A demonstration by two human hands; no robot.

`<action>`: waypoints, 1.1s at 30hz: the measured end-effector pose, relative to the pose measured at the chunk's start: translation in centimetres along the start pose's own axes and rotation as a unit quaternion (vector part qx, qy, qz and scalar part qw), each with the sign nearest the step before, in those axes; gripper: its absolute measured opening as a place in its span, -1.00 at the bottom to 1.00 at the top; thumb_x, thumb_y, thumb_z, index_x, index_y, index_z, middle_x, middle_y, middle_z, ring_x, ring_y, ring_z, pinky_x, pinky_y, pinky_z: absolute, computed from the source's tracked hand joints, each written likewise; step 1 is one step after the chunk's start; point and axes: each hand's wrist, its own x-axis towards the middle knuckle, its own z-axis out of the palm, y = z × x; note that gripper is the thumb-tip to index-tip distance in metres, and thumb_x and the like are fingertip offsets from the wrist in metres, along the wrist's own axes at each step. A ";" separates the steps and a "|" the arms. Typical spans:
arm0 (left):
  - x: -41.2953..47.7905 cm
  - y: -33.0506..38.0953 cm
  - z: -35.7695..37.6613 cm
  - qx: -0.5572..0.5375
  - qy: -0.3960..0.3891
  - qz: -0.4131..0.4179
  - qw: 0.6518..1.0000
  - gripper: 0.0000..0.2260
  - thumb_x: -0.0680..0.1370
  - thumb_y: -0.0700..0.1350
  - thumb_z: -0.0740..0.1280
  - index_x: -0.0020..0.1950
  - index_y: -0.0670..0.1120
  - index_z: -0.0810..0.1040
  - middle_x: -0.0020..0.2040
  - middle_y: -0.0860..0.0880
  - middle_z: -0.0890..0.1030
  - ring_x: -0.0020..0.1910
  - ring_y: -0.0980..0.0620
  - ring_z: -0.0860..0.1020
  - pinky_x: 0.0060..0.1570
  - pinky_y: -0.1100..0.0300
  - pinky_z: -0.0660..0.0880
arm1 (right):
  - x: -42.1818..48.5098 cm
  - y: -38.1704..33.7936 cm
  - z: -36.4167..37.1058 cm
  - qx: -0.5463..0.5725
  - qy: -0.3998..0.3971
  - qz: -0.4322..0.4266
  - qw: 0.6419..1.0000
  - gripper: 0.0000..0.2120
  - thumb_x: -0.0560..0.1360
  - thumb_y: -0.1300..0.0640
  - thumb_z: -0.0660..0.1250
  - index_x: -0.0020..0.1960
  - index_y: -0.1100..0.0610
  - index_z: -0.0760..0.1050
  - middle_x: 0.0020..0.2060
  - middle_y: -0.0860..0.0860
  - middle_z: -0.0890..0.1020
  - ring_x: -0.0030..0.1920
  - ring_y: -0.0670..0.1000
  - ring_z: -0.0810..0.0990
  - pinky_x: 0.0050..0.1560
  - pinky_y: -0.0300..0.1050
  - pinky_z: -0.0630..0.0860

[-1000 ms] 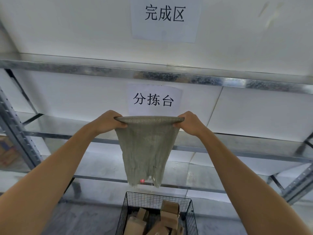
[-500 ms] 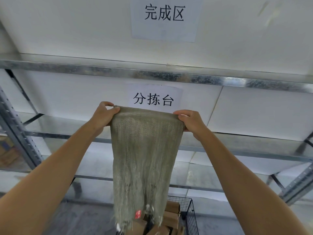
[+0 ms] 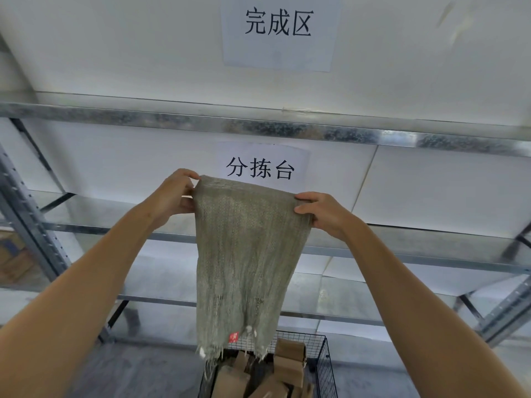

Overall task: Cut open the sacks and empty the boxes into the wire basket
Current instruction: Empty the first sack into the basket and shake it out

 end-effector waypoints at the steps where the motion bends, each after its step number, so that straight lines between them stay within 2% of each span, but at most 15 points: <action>1: 0.0 -0.1 0.0 -0.003 -0.019 0.001 1.000 -0.70 0.61 -0.25 0.07 0.30 -0.04 0.37 0.04 -0.12 0.46 -0.07 -0.09 0.53 -0.10 0.11 0.53 | 0.0 0.0 0.0 -0.002 -0.004 0.001 1.000 -0.53 0.50 0.31 0.34 0.38 0.20 0.38 0.12 0.04 0.49 0.03 -0.02 0.50 0.16 -0.03 0.49; 4: -0.3 -0.6 -0.3 0.070 -0.107 0.027 0.991 -0.57 0.60 -0.19 0.24 0.43 0.08 0.26 0.24 -0.01 0.35 0.15 -0.08 0.45 0.06 0.10 0.46 | -0.1 -0.2 0.1 0.000 -0.021 0.005 1.000 -0.47 0.47 0.36 0.34 0.41 0.20 0.33 0.04 0.00 0.49 0.00 -0.03 0.52 0.04 -0.12 0.51; 7: -0.4 -1.0 0.3 0.199 -0.144 0.068 0.967 -0.52 0.55 -0.20 0.33 0.42 0.03 0.29 0.27 0.01 0.34 0.23 -0.03 0.37 0.13 0.10 0.38 | -0.2 -0.4 0.5 -0.060 -0.021 -0.011 0.998 -0.41 0.44 0.34 0.39 0.43 0.19 0.32 0.12 0.05 0.47 0.09 0.03 0.50 0.13 -0.09 0.49; 9: -0.1 -1.4 0.7 0.262 -0.122 0.088 0.953 -0.48 0.51 -0.18 0.38 0.44 -0.04 0.29 0.28 -0.02 0.38 0.18 -0.01 0.37 0.11 0.14 0.34 | -0.4 -0.6 0.9 -0.131 -0.017 -0.041 0.990 -0.40 0.41 0.30 0.42 0.41 0.19 0.33 0.18 0.08 0.47 0.09 0.03 0.50 0.07 -0.14 0.48; 11: 0.2 -1.8 1.0 0.315 -0.078 0.117 0.938 -0.46 0.48 -0.15 0.42 0.43 -0.09 0.32 0.29 -0.07 0.43 0.15 -0.02 0.40 0.10 0.15 0.35 | -0.5 -0.7 1.4 -0.193 -0.010 -0.079 0.978 -0.43 0.40 0.26 0.44 0.37 0.18 0.36 0.16 0.07 0.48 0.01 -0.03 0.50 -0.06 -0.23 0.48; 14: 0.2 -2.1 1.0 0.355 -0.011 0.153 0.922 -0.56 0.47 -0.12 0.42 0.33 -0.12 0.45 0.20 -0.08 0.52 0.09 -0.02 0.44 0.06 0.16 0.35 | -0.3 -0.5 1.8 -0.278 0.028 -0.123 0.952 -0.43 0.37 0.18 0.47 0.33 0.14 0.37 0.12 0.07 0.47 0.01 0.00 0.49 -0.19 -0.31 0.41; 16: 0.0 -2.3 0.9 0.351 0.006 0.151 0.924 -0.68 0.47 -0.07 0.42 0.20 -0.07 0.54 0.08 -0.02 0.56 0.04 0.00 0.47 0.00 0.16 0.36 | 0.0 -0.2 1.8 -0.323 0.069 -0.146 0.933 -0.51 0.37 0.15 0.46 0.27 0.13 0.42 0.10 0.09 0.49 0.02 0.03 0.48 -0.19 -0.28 0.37; 19: -0.5 -2.2 0.6 0.334 0.016 0.147 0.931 -0.84 0.48 -0.08 0.40 0.04 -0.05 0.57 -0.04 0.00 0.57 -0.01 -0.02 0.51 -0.05 0.14 0.38 | 0.0 -0.1 1.9 -0.343 0.130 -0.179 0.913 -0.76 0.44 0.11 0.40 0.10 0.09 0.52 -0.03 0.07 0.53 -0.01 0.05 0.50 -0.08 -0.16 0.41; 23: -0.9 -1.6 -0.6 0.280 -0.005 0.135 0.950 -0.92 0.51 -0.20 0.36 -0.02 -0.14 0.59 -0.07 -0.08 0.59 -0.04 -0.04 0.50 -0.09 0.16 0.41 | -0.1 -0.5 2.0 -0.359 0.180 -0.178 0.898 -0.83 0.48 0.03 0.36 0.03 0.06 0.58 -0.03 0.04 0.40 0.03 0.02 0.28 -0.03 -0.12 0.27; 25: -1.2 -1.2 -1.4 0.245 -0.018 0.121 0.962 -0.92 0.50 -0.21 0.38 -0.07 -0.22 0.60 -0.11 -0.12 0.59 -0.11 -0.03 0.49 -0.14 0.19 0.38 | 0.0 -0.6 1.7 -0.334 0.168 -0.170 0.912 -0.85 0.47 0.01 0.38 -0.06 0.08 0.58 -0.04 0.05 0.43 0.02 0.01 0.31 -0.04 -0.11 0.25; 27: -1.6 -1.0 -1.9 0.196 -0.027 0.091 0.976 -0.91 0.48 -0.19 0.41 -0.06 -0.20 0.60 -0.10 -0.07 0.59 -0.12 0.03 0.50 -0.12 0.25 0.40 | -0.1 -0.8 1.6 -0.256 0.130 -0.161 0.944 -0.82 0.45 0.08 0.41 -0.19 0.19 0.52 -0.21 0.10 0.50 -0.16 0.02 0.42 -0.17 -0.05 0.33; 28: -1.8 -0.9 -2.1 0.163 -0.031 0.070 0.984 -0.92 0.48 -0.19 0.42 -0.05 -0.16 0.60 -0.06 -0.03 0.59 -0.08 0.07 0.51 -0.04 0.24 0.42 | -0.2 -0.9 1.6 -0.217 0.118 -0.150 0.957 -0.81 0.45 0.12 0.41 -0.19 0.24 0.50 -0.26 0.12 0.51 -0.23 0.04 0.45 -0.20 0.03 0.42; 30: -1.9 -1.2 -2.4 0.098 -0.037 0.037 0.994 -0.86 0.48 -0.16 0.43 0.02 -0.11 0.58 0.06 -0.03 0.60 0.06 0.03 0.55 0.16 0.14 0.45 | -0.4 -1.0 1.5 -0.153 0.116 -0.131 0.973 -0.82 0.46 0.17 0.41 -0.05 0.27 0.50 -0.21 0.12 0.56 -0.21 0.06 0.54 -0.08 0.10 0.57; 31: -1.9 -1.5 -2.4 0.075 -0.033 0.027 0.996 -0.78 0.48 -0.15 0.42 0.10 -0.14 0.55 0.11 -0.06 0.59 0.11 -0.01 0.55 0.19 0.11 0.46 | -0.6 -1.1 1.5 -0.125 0.117 -0.122 0.978 -0.77 0.47 0.18 0.40 0.06 0.26 0.49 -0.14 0.12 0.57 -0.17 0.07 0.57 -0.04 0.09 0.60; 33: -2.1 -1.8 -2.4 0.058 0.001 0.016 0.998 -0.62 0.50 -0.12 0.41 0.26 -0.18 0.45 0.15 -0.10 0.54 0.12 -0.06 0.54 0.12 0.12 0.49 | -0.8 -1.1 1.6 -0.087 0.118 -0.114 0.983 -0.65 0.50 0.17 0.38 0.24 0.17 0.41 -0.03 0.11 0.55 -0.12 0.06 0.57 -0.05 0.02 0.62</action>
